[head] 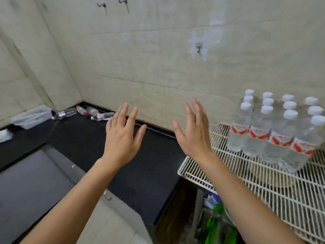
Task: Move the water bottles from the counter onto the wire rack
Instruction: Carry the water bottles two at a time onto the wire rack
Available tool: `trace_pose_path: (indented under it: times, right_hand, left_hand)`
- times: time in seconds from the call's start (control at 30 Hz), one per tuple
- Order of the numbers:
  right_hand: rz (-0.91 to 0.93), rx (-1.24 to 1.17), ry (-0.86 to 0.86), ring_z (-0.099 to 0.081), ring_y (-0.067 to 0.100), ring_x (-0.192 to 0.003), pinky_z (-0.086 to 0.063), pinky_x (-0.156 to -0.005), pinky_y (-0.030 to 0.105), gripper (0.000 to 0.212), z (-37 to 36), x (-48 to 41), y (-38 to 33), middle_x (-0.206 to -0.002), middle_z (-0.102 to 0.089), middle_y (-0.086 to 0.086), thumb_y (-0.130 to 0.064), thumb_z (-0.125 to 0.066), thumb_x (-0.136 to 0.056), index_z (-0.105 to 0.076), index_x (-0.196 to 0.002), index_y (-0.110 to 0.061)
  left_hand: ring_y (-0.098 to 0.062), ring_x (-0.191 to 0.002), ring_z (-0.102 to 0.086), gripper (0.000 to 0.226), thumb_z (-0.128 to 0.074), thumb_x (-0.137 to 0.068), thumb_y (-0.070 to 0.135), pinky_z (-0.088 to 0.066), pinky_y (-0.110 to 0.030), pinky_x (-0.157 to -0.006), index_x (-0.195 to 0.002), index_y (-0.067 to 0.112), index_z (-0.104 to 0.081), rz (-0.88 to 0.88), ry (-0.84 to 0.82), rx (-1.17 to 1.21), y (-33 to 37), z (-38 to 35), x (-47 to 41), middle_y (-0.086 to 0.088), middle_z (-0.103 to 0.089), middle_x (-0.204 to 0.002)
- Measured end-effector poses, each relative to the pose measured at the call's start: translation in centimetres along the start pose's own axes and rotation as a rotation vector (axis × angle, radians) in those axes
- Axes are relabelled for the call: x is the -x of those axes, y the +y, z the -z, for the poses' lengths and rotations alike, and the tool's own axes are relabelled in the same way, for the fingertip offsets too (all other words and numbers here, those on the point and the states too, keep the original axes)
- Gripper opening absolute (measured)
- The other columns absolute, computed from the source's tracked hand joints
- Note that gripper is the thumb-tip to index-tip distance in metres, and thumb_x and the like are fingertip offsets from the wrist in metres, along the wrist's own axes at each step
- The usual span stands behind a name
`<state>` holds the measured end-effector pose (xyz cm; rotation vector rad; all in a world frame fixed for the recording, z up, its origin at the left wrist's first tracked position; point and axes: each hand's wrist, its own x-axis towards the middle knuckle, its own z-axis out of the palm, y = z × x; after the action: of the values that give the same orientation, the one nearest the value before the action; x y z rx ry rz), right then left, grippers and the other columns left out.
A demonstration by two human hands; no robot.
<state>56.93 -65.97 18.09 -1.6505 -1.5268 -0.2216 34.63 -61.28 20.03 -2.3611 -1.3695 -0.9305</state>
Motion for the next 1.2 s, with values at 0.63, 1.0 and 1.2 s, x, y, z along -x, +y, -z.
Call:
trace_pose_path:
  times: [0.63, 1.0, 1.2]
  right_hand:
    - [0.189, -0.11, -0.267, -0.014, 0.028, -0.155, -0.017, -0.125, 0.046, 0.065, -33.3, -3.2, -32.7, -0.166, -0.02, 0.013, -0.041, -0.055, -0.098, -0.035, -0.153, -0.015]
    - [0.182, -0.113, -0.321, -0.018, 0.025, -0.154, -0.02, -0.125, 0.044, 0.061, -48.6, -11.0, -34.9, -0.164, -0.025, 0.01, -0.041, -0.057, -0.098, -0.041, -0.151, -0.016]
    - [0.173, -0.106, -0.41, -0.022, 0.027, -0.152, -0.025, -0.123, 0.048, 0.061, -60.7, -20.2, -32.7, -0.162, -0.028, 0.01, -0.043, -0.055, -0.098, -0.039, -0.151, -0.017]
  left_hand:
    - [-0.033, -0.148, -0.03, 0.066, -0.038, -0.098, 0.052, -0.027, -0.051, -0.117, -0.15, 0.011, -0.043, 0.296, -0.016, -0.116, -42.3, 7.8, 6.6, -0.018, -0.036, -0.158]
    - [-0.031, -0.15, -0.028, 0.068, -0.034, -0.098, 0.055, -0.03, -0.052, -0.116, -0.151, 0.012, -0.041, 0.34, -0.08, -0.055, -56.2, 0.0, 0.5, -0.014, -0.035, -0.16]
    - [-0.032, -0.148, -0.031, 0.07, -0.03, -0.098, 0.057, -0.033, -0.054, -0.116, -0.152, 0.013, -0.041, 0.337, -0.207, -0.127, -64.6, -8.5, -8.1, -0.015, -0.035, -0.16]
